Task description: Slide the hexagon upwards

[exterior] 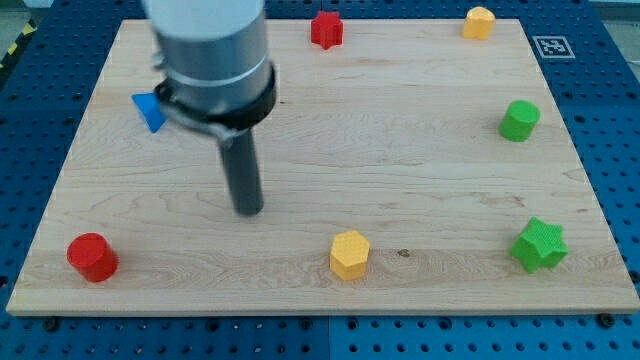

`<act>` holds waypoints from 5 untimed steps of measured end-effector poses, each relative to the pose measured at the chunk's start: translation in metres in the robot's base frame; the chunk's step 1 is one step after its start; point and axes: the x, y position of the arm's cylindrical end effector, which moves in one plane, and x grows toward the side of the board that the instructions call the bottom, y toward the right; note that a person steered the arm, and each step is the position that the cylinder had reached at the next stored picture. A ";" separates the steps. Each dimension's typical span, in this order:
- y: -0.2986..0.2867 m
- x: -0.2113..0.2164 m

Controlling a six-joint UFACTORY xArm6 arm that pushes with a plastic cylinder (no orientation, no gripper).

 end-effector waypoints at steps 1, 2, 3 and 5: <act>0.022 0.055; 0.049 0.075; 0.058 0.075; 0.089 0.075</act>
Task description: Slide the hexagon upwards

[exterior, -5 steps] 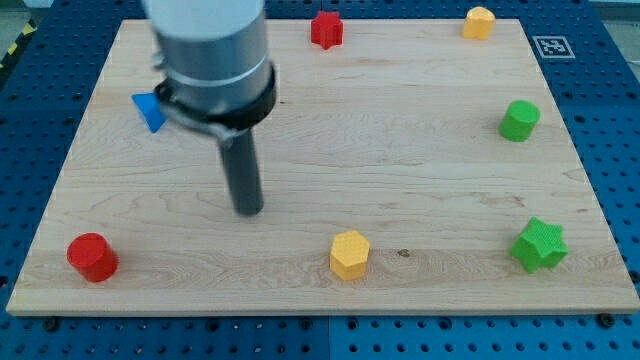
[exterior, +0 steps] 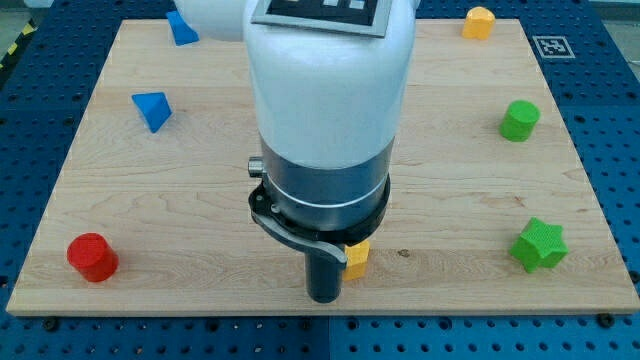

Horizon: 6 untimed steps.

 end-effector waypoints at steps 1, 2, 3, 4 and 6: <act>0.017 0.008; 0.018 0.008; 0.018 0.000; 0.018 -0.018; 0.022 -0.065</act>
